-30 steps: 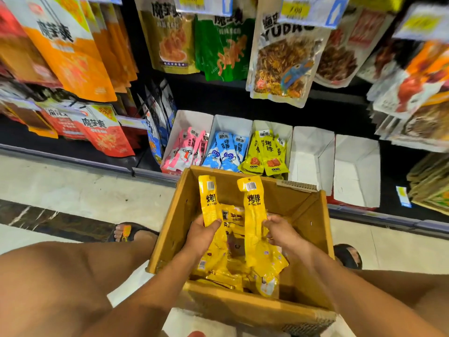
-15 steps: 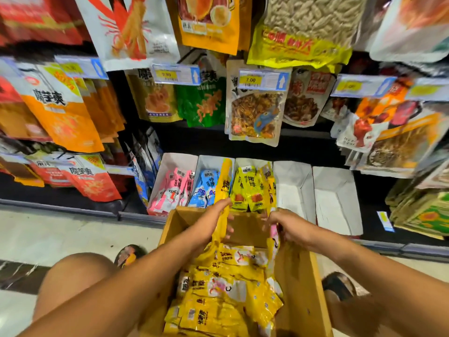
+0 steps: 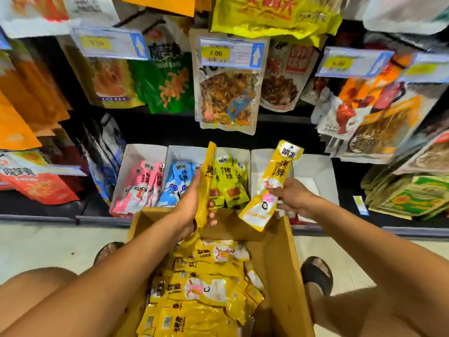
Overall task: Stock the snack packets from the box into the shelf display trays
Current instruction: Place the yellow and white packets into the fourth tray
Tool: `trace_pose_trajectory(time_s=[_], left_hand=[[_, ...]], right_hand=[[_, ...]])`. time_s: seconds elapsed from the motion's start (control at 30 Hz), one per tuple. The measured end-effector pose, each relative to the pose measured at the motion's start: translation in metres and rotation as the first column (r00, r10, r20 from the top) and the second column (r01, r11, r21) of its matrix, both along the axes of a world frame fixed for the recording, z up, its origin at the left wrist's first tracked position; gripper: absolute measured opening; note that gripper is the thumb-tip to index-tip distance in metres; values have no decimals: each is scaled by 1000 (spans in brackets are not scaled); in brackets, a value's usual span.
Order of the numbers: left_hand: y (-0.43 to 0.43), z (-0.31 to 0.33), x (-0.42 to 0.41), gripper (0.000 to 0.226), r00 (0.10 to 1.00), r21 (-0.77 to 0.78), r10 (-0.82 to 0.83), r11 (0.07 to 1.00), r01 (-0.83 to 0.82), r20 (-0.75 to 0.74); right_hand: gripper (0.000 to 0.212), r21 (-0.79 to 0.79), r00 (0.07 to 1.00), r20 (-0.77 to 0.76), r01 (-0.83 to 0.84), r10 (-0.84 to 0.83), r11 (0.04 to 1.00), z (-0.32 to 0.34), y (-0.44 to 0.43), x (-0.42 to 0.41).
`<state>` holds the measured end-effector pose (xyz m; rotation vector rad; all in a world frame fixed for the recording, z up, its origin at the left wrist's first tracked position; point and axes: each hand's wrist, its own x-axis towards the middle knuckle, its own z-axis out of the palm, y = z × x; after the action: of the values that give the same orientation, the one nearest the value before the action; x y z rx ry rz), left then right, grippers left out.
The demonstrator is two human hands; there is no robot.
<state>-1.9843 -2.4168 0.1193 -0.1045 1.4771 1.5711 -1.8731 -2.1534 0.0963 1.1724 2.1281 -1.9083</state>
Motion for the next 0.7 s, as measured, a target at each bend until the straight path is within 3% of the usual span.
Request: trace_pose_trajectory(time_s=[0.17, 0.37, 0.57, 0.7], left_hand=[[10, -6, -6, 70, 987, -54, -46, 998, 38, -156], [17, -30, -21, 50, 961, -243, -33, 969, -36, -275], [20, -50, -34, 24, 956, -237, 57, 963, -128, -287], [21, -55, -44, 40, 963, -245, 76, 959, -141, -257]], right_hand=[[8, 302, 992, 51, 93, -114, 949, -36, 58, -31], [19, 527, 983, 165, -17, -83, 850, -83, 91, -68], [14, 484, 968, 233, -28, -98, 875, -129, 92, -91], [31, 395, 961, 265, -40, -73, 918, -189, 110, -100]])
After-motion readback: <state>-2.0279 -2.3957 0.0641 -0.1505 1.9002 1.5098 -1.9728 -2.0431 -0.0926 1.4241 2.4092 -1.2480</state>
